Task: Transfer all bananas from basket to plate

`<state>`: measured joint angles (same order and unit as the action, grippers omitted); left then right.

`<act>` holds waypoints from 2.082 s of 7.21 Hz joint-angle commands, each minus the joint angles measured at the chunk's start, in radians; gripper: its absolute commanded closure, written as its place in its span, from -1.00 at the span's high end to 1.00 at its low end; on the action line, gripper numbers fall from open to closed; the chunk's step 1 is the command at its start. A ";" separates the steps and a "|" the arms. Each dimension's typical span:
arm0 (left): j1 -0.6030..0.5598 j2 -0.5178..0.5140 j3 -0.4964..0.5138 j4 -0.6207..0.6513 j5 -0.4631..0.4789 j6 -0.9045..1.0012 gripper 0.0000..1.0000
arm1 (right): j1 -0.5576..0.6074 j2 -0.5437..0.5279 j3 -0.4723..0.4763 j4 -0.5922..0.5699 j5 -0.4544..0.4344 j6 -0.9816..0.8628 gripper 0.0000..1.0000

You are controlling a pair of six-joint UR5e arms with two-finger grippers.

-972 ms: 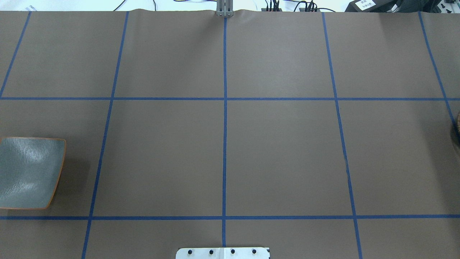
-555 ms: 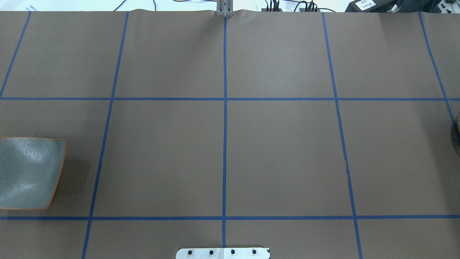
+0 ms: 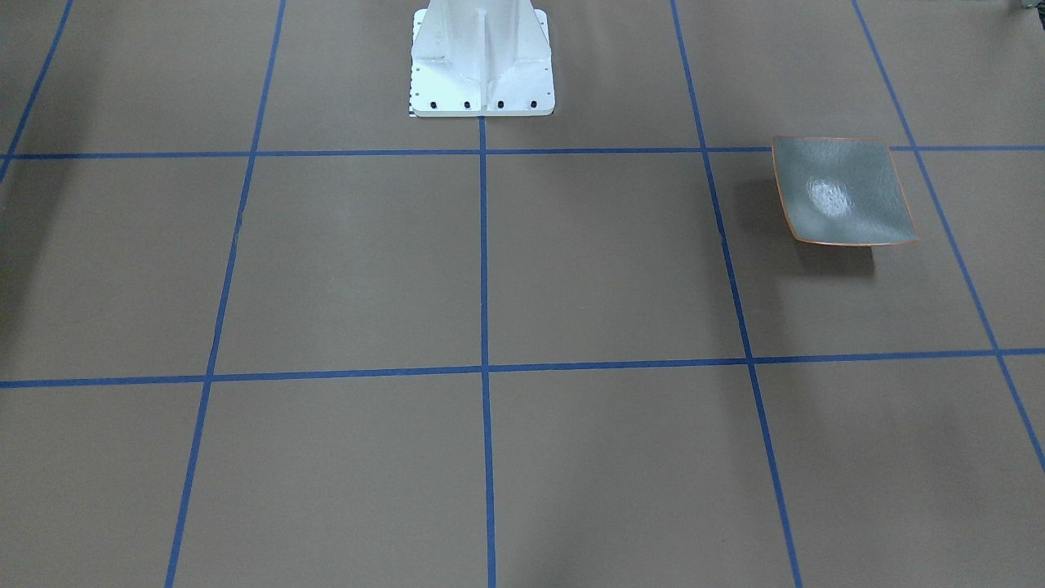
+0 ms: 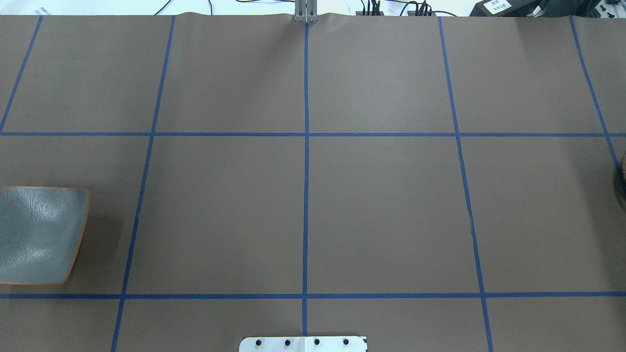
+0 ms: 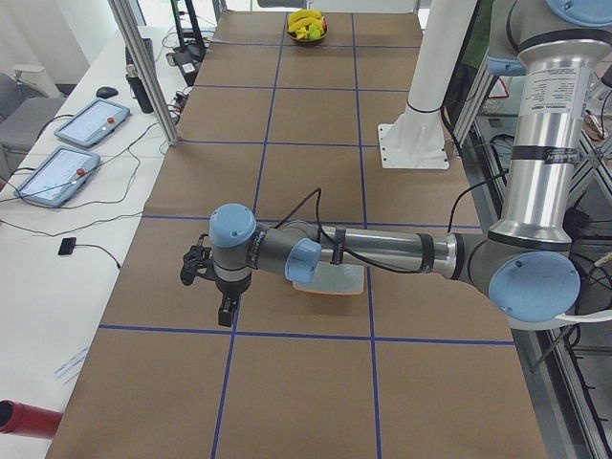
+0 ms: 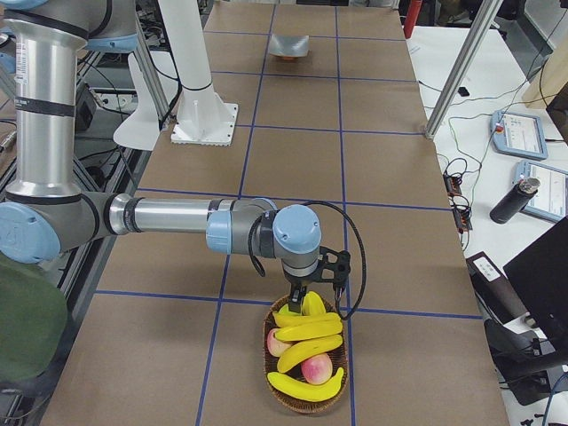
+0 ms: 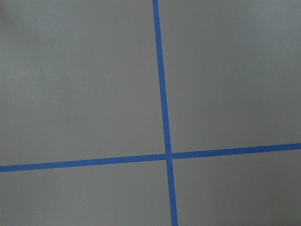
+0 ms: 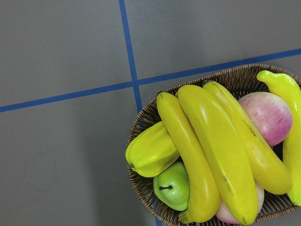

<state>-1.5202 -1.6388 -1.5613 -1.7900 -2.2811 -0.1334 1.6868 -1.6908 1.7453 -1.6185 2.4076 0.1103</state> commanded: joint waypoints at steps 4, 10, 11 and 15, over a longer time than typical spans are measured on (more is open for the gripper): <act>0.002 -0.015 -0.002 0.000 0.000 0.000 1.00 | -0.015 0.013 -0.058 0.084 -0.015 0.039 1.00; 0.002 -0.041 -0.026 0.001 0.000 -0.009 1.00 | -0.068 0.257 -0.431 0.082 -0.022 -0.245 1.00; 0.002 -0.045 -0.029 0.001 0.000 -0.009 1.00 | -0.102 0.257 -0.440 0.083 -0.030 -0.247 1.00; 0.002 -0.049 -0.031 0.001 0.000 -0.009 1.00 | -0.179 0.261 -0.464 0.075 -0.105 -0.343 1.00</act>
<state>-1.5180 -1.6862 -1.5916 -1.7886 -2.2810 -0.1428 1.5155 -1.4296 1.2976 -1.5378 2.3266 -0.1759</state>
